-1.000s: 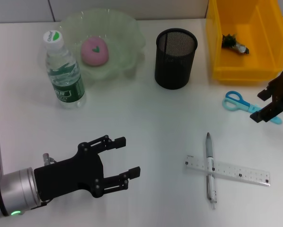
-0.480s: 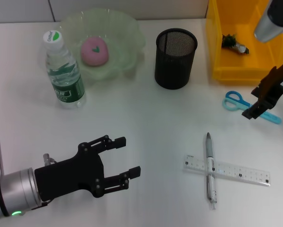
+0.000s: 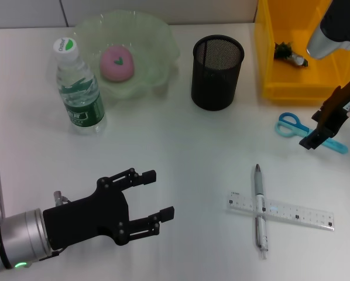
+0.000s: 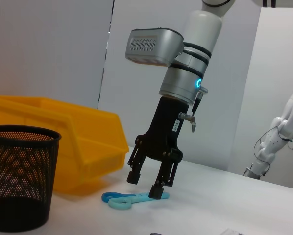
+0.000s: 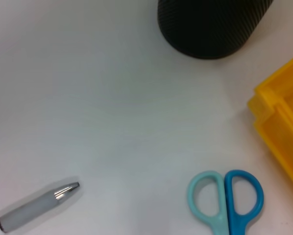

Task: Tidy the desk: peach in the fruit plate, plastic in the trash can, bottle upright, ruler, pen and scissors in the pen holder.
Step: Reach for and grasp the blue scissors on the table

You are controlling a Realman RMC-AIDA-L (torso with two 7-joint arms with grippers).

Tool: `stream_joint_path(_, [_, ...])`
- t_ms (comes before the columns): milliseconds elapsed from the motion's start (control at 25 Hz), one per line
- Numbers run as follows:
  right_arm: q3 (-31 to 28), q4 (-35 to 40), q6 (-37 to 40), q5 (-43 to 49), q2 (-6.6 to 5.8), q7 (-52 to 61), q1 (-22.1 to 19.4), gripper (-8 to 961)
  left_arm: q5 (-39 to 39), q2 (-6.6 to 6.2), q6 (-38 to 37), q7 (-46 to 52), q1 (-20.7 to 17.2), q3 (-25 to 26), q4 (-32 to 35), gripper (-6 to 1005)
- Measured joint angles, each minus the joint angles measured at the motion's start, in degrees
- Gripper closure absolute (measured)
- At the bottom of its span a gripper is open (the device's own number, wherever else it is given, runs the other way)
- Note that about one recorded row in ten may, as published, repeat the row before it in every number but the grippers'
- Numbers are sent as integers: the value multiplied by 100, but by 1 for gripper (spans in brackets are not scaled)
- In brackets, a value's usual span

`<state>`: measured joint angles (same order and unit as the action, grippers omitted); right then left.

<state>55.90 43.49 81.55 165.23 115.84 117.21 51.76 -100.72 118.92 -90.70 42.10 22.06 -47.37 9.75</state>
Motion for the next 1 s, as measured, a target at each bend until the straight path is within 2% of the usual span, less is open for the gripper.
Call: stream_joint_path(1000, [0,-340,-483,45,0,-30,19,353,0,8,61,0,4,8,-6,215])
